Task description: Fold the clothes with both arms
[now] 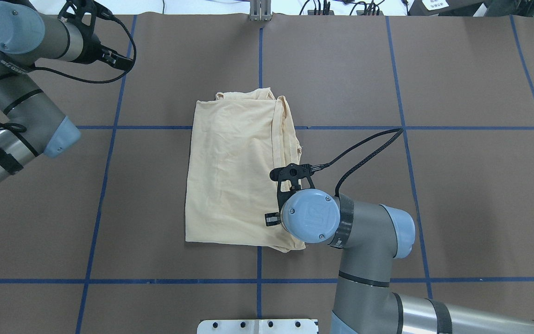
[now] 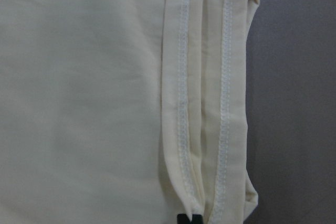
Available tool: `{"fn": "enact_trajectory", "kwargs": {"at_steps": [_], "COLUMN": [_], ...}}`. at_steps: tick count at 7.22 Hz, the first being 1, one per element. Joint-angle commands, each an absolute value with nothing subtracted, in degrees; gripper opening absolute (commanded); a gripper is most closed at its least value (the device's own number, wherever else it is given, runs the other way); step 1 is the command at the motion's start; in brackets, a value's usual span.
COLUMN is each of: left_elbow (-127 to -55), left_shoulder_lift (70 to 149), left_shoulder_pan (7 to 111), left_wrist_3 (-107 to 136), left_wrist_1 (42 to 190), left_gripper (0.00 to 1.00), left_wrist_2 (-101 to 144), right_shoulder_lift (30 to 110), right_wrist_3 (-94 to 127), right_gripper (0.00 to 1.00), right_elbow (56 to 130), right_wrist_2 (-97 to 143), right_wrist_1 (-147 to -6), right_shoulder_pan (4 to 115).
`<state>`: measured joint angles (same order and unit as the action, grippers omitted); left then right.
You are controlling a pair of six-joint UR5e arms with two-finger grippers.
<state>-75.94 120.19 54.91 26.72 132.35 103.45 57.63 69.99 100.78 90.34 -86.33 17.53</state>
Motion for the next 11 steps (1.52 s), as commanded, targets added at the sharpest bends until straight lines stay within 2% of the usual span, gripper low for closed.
{"fn": "enact_trajectory", "kwargs": {"at_steps": [1,3,4,5,8,10,11], "left_elbow": [-75.9,-76.0,-75.9,-75.9,-78.9,-88.8,-97.6], "left_shoulder_lift": [120.1,119.8,119.7,119.7,119.3,117.3,112.4], "left_shoulder_pan": [54.8,54.8,54.8,54.8,54.8,54.1,49.5], "left_wrist_3": [26.8,26.8,26.8,26.7,29.0,41.1,46.9], "left_wrist_1": [132.5,132.6,132.7,132.7,131.9,126.9,125.3], "left_gripper": [1.0,1.0,1.0,1.0,1.0,1.0,1.0], "left_wrist_2": [103.4,103.4,103.4,103.4,108.8,114.3,114.0], "right_shoulder_lift": [61.1,65.6,65.6,65.1,64.7,65.4,67.8], "right_wrist_3": [71.3,89.2,97.8,99.6,94.1,88.2,84.6], "right_gripper": [0.0,0.0,0.38,0.99,1.0,1.0,1.0], "right_elbow": [103.8,106.4,106.3,106.0,109.7,112.1,114.1], "right_wrist_2": [90.3,88.1,82.0,77.7,83.3,93.3,95.2], "right_wrist_1": [-85.9,-85.3,-85.3,-85.3,-85.3,-85.3,-84.8], "right_shoulder_pan": [18.7,16.0,11.3,8.9,17.3,26.4,28.4]}}
